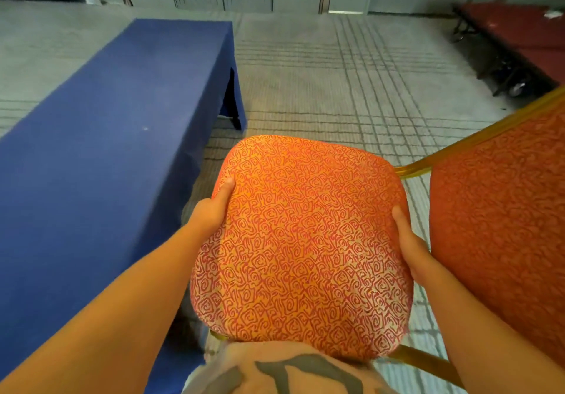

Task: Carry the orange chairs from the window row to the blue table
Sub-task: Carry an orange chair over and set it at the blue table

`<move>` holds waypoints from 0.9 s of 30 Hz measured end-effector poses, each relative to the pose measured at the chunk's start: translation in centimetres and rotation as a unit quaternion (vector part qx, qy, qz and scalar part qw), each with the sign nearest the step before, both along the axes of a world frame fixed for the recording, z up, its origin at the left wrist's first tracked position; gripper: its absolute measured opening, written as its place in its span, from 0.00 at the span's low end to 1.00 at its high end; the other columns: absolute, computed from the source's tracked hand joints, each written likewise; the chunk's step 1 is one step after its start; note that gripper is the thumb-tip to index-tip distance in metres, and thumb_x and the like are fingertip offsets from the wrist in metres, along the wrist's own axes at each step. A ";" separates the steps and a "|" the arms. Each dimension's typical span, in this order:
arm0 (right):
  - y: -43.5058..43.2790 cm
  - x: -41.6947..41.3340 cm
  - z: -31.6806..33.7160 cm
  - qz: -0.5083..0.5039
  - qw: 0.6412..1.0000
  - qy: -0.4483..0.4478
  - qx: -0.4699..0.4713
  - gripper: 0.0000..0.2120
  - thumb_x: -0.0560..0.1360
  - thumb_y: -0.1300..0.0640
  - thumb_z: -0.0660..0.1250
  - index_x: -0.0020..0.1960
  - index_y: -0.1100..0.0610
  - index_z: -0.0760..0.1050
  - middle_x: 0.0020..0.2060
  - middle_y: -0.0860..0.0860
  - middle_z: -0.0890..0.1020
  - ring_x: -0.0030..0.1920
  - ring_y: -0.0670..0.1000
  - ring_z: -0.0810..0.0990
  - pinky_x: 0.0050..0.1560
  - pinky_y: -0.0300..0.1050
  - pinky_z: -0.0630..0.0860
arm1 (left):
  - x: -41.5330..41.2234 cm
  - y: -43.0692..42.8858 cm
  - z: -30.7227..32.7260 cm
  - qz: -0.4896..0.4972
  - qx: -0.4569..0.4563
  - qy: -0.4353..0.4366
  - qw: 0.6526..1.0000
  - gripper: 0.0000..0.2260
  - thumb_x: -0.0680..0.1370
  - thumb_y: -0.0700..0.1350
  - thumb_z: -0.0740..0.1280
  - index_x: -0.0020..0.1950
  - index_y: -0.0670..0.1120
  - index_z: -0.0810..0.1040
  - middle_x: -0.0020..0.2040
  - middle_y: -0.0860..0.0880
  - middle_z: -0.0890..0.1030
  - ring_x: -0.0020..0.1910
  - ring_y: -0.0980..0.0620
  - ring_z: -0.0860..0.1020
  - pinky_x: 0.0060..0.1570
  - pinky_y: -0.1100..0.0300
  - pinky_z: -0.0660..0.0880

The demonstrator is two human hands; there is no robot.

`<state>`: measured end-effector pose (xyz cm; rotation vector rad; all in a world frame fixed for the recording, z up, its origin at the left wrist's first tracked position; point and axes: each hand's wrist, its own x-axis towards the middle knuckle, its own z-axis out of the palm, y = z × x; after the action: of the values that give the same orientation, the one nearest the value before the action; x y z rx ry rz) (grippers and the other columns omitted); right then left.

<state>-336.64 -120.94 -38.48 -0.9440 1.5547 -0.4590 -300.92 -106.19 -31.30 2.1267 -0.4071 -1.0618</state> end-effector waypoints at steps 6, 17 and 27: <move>-11.2 5.9 -1.0 0.032 0.998 0.043 0.016 0.67 0.42 0.12 0.60 0.67 0.57 0.76 0.58 0.59 0.82 0.57 0.61 0.80 0.67 0.58 0.72 | 5.1 -9.4 -2.7 0.014 0.029 0.039 0.999 0.50 0.65 0.79 0.53 0.73 0.43 0.67 0.68 0.39 0.73 0.63 0.37 0.73 0.66 0.41 0.65; -37.8 18.5 0.4 0.090 0.995 0.049 0.005 0.58 0.49 0.14 0.60 0.64 0.54 0.77 0.56 0.59 0.83 0.56 0.60 0.81 0.65 0.59 0.74 | 15.6 -32.7 -2.2 0.079 0.005 0.033 0.996 0.46 0.70 0.75 0.55 0.71 0.38 0.69 0.68 0.37 0.72 0.63 0.37 0.73 0.63 0.45 0.67; -56.0 30.3 -3.9 0.061 0.997 0.036 0.036 0.57 0.42 0.13 0.62 0.60 0.49 0.78 0.55 0.57 0.83 0.56 0.60 0.81 0.67 0.59 0.72 | 28.9 -52.3 -3.9 0.046 0.021 -0.003 0.999 0.54 0.61 0.82 0.51 0.70 0.42 0.71 0.65 0.40 0.76 0.58 0.40 0.77 0.61 0.44 0.71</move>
<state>-306.38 -176.98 -42.38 -1.0025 1.5579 -0.2847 -272.07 -158.52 -35.25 2.1639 -0.2895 -1.0196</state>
